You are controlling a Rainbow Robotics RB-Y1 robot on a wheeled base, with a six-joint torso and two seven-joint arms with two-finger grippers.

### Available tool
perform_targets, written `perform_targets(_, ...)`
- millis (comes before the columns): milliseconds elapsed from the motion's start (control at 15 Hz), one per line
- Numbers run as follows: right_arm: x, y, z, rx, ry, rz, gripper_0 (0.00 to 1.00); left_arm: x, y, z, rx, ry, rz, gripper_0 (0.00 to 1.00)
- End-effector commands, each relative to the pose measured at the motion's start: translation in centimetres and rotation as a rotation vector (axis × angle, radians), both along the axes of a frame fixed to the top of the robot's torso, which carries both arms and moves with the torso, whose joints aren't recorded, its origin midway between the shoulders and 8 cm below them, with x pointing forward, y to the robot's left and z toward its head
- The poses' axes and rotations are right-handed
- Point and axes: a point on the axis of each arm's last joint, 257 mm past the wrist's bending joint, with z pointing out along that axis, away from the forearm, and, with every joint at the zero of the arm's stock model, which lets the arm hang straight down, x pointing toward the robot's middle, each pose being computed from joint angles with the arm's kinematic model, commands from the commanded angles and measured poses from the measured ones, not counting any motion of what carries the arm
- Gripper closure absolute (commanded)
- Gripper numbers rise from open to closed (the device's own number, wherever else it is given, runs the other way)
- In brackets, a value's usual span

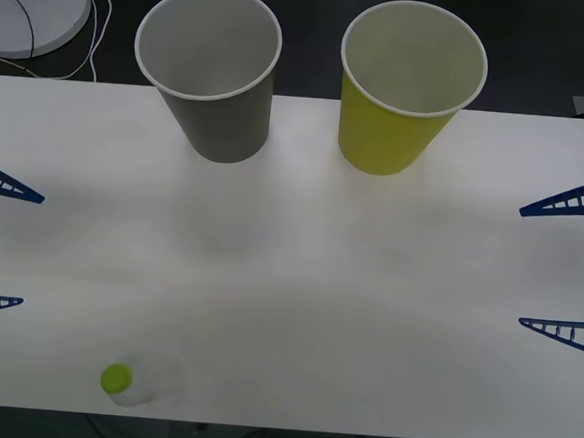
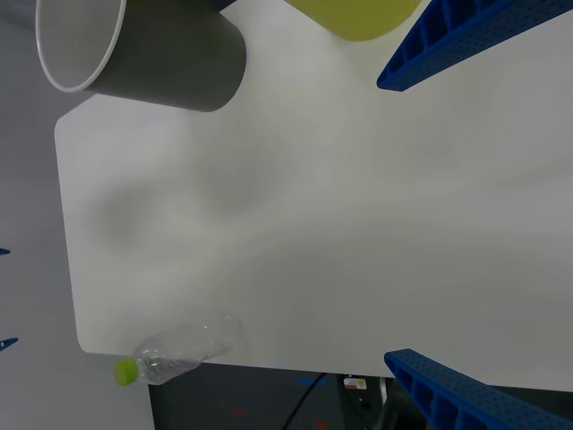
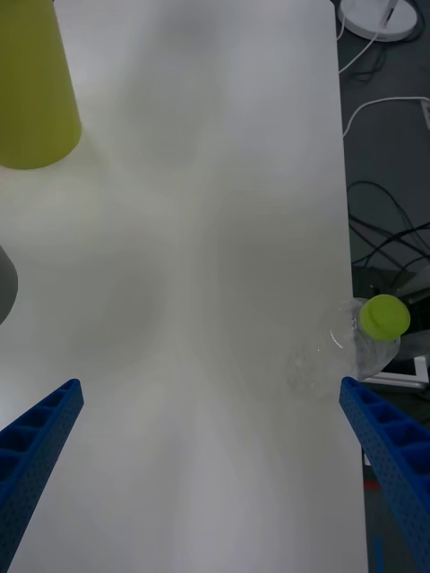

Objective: Put the can into the green bin and the plastic bottle into the gray bin

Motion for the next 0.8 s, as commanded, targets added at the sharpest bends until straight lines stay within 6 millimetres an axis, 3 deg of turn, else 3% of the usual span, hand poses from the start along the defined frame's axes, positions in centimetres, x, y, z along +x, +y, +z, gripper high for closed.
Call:
perform_targets(67, 0.0, 0.0, 0.0, 0.000, 0.000, 0.000, 0.00, 0.0, 0.0, 0.0, 0.000, 0.000, 0.000, 0.00)
perform_targets(267, 0.0, 0.0, 0.0, 0.000, 0.000, 0.000, 0.00, 0.0, 0.0, 0.0, 0.000, 0.000, 0.000, 0.00)
perform_targets(333, 0.0, 0.0, 0.0, 0.000, 0.000, 0.000, 0.00, -1.0, 0.1, -2.1, -0.027, 0.063, 0.017, 0.00)
perform_targets(667, 0.0, 0.0, 0.0, 0.000, 0.000, 0.000, 0.00, -0.8, 0.1, -2.5, -0.053, 0.040, 0.005, 0.00)
perform_targets(800, 0.0, 0.0, 0.0, 0.000, 0.000, 0.000, 0.00, -0.7, 1.0, -3.3, -0.042, 0.010, -0.015, 0.00)
